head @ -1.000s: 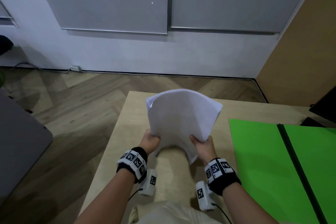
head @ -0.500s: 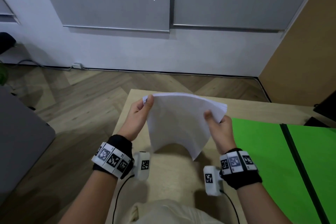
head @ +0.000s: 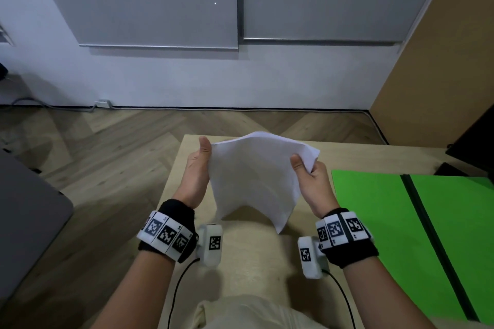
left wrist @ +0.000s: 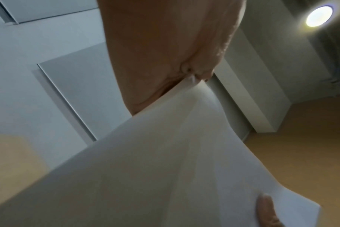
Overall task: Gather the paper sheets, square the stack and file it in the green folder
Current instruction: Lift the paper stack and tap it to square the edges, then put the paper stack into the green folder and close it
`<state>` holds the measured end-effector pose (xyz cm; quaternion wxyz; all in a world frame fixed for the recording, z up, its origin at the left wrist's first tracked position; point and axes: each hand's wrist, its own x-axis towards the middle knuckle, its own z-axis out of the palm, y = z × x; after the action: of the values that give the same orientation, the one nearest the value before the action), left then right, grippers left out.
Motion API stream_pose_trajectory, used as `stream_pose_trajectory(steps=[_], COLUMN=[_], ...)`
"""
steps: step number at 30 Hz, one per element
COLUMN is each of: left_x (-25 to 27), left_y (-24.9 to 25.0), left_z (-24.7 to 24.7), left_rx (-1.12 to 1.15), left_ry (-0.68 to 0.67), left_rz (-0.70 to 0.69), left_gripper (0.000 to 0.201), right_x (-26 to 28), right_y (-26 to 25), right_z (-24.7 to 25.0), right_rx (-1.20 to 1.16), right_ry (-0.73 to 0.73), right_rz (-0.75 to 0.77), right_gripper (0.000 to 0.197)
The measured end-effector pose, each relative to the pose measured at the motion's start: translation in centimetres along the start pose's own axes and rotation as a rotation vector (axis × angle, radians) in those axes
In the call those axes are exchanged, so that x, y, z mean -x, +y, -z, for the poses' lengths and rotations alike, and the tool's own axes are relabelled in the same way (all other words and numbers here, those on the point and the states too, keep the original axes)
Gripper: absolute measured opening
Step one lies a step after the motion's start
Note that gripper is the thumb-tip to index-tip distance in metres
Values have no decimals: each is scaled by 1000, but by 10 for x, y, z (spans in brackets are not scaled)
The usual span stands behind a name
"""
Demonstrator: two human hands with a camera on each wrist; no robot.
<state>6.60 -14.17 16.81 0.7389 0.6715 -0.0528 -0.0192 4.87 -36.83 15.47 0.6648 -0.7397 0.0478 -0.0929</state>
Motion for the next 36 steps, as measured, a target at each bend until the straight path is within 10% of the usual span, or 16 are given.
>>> stream_pose_trajectory(steps=[6, 13, 21, 27, 36], left_x=[3, -12, -27, -15, 4], left_y=[-10, -35, -100, -156, -189], left_z=[-26, -99, -216, -287, -337], left_rx=[-229, -113, -82, -49, -521], left_ry=[-49, 25, -41, 84, 48], left_rz=[50, 291, 694, 973, 931], left_gripper=[44, 28, 72, 12, 19], right_x=[-9, -13, 5, 12, 30], right_y=[-8, -4, 88, 125, 181], right_z=[32, 103, 227, 324, 409], right_rx=[-61, -167, 266, 510, 568], right_ry=[179, 21, 12, 293, 391], right_rz=[-66, -262, -520, -647, -881], right_gripper=[26, 14, 34, 50, 56])
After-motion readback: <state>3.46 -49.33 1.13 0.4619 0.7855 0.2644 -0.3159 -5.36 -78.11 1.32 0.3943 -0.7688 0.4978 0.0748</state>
